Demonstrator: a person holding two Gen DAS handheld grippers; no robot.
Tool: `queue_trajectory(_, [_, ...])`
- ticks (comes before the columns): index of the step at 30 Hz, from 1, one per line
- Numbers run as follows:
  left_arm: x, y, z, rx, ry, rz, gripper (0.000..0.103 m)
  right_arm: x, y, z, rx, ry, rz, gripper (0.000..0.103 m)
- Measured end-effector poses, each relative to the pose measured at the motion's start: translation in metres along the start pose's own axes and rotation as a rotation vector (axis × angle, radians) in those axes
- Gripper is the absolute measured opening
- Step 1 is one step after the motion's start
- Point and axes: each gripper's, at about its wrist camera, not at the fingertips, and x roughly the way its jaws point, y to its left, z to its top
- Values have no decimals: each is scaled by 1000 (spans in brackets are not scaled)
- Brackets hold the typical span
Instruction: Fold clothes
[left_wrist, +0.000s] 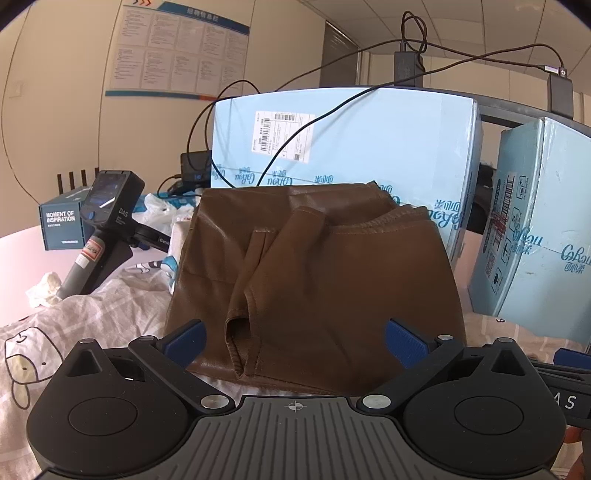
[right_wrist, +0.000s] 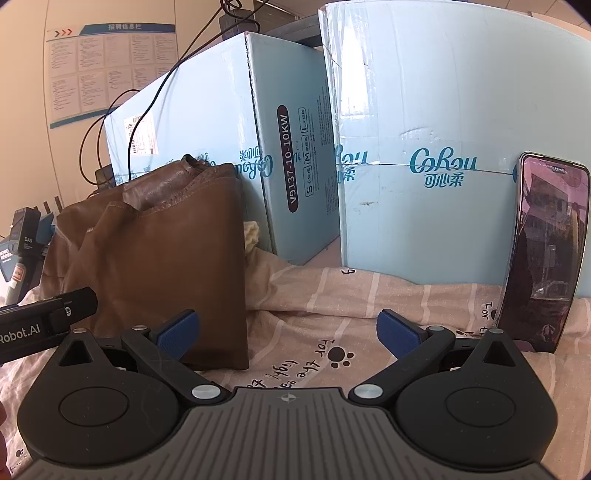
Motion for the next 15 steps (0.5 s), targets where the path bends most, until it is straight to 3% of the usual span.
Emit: queue_trajectory(15, [1,2,0,-11,2,2,103,1,-1,-1,13,2,4,103])
